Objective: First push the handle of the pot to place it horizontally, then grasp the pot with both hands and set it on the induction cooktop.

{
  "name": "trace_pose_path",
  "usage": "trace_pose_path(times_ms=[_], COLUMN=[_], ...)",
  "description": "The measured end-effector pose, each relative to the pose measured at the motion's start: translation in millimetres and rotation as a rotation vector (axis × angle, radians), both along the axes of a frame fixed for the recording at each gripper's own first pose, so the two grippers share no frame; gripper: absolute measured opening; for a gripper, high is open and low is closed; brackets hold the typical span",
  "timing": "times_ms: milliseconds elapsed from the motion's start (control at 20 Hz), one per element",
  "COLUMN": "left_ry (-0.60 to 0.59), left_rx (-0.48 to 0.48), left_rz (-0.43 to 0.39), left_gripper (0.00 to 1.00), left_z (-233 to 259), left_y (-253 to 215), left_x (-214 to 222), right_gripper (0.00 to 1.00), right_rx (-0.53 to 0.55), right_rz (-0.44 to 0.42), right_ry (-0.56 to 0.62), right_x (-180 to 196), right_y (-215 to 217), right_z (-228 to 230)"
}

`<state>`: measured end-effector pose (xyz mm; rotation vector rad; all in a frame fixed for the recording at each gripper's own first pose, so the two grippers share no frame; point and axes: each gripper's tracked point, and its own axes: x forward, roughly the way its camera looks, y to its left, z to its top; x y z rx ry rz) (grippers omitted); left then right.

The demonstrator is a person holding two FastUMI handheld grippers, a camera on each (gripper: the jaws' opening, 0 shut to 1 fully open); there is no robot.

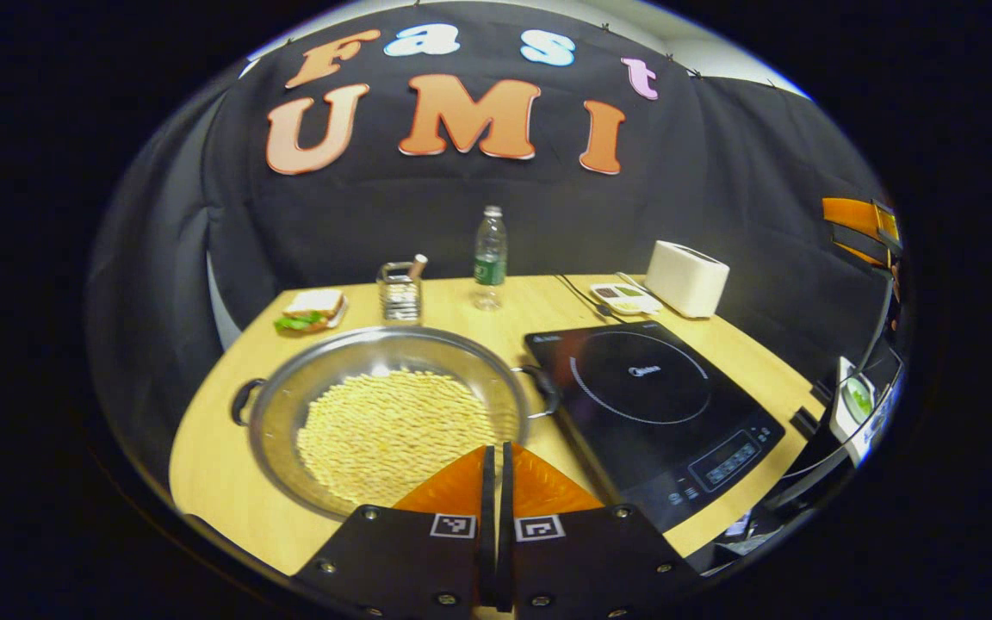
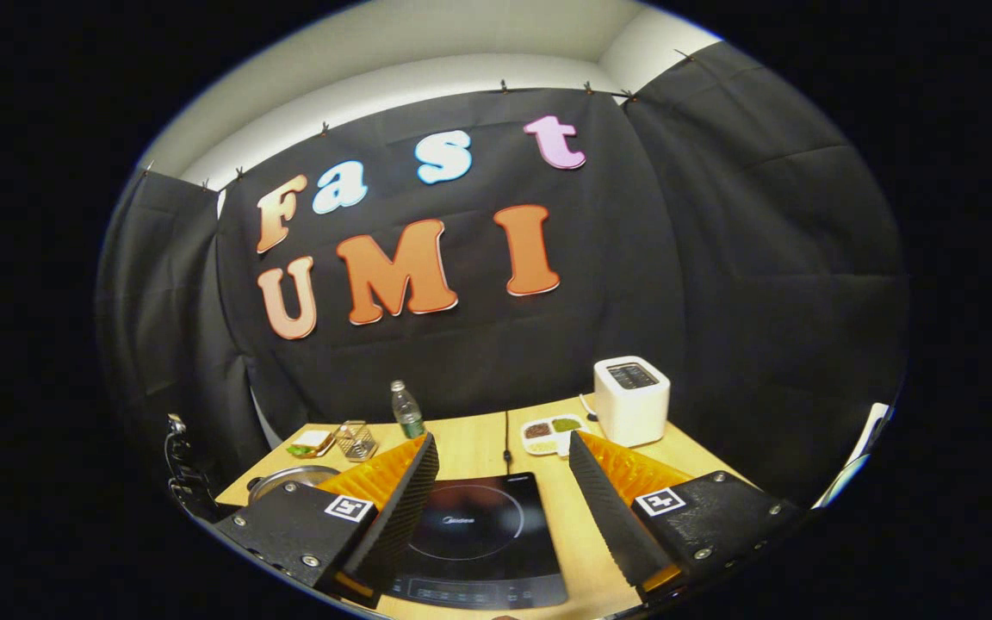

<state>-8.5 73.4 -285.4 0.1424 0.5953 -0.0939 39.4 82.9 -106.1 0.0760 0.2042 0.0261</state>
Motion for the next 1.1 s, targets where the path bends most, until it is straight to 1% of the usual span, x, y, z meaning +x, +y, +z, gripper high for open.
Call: trace_pose_path(times_ms=[100,300,350,400,450,500,600,650,700,800,850,900,1000,1100], left_ry=[-0.049,-0.089,-0.095,-0.097,-0.093,-0.077,-0.028,-0.003,0.029,0.105,0.125,0.14,0.134,0.124], left_rx=[0.029,-0.036,-0.04,-0.039,-0.042,-0.066,-0.195,-0.235,-0.244,-0.2,-0.191,-0.193,-0.202,-0.169], left_rz=[0.058,0.139,0.151,0.162,0.177,0.181,0.192,0.2,0.223,0.261,0.265,0.271,0.243,0.215], left_gripper=[0.02,0.02,0.02,0.02,0.02,0.03,0.02,0.12,0.19,0.58,0.68,0.68,0.69,0.69], left_z=[16.1,40.4,43.6,45.9,46.9,44.9,38.2,29.7,18.8,-6.3,-11.2,-14.9,-17.8,-20.2], left_y=[41.5,105.1,119.2,134.6,148.3,158.6,166.3,173.2,183.8,204.9,207.4,208.8,208.4,208.9], left_x=[-2.5,-2.3,0.0,3.1,6.2,10.0,19.4,28.8,34.7,40.7,42.7,45.6,52.4,61.8], right_gripper=[0.95,0.95,1.0,0.95,0.95,0.96,0.95,0.95,0.95,0.96,0.95,0.96,0.95,0.96], right_rx=[-0.009,-0.003,0.004,0.009,0.007,0.0,-0.008,-0.004,0.001,0.0,-0.002,-0.006,-0.023,-0.033], right_rz=[0.038,0.151,0.181,0.21,0.233,0.245,0.262,0.267,0.273,0.276,0.273,0.272,0.261,0.246], right_ry=[0.036,0.172,0.217,0.258,0.293,0.321,0.381,0.422,0.464,0.523,0.544,0.555,0.568,0.581], right_x=[4.6,10.8,10.7,9.3,8.9,10.1,15.3,19.5,22.8,30.7,34.5,38.7,46.3,53.6], right_y=[34.5,110.8,128.3,146.4,161.7,172.8,189.1,199.1,206.6,219.7,222.2,226.2,229.6,229.5], right_z=[-20.6,-70.7,-83.5,-97.2,-111.2,-121.2,-139.3,-151.2,-161.0,-177.9,-185.4,-191.7,-201.5,-211.5])
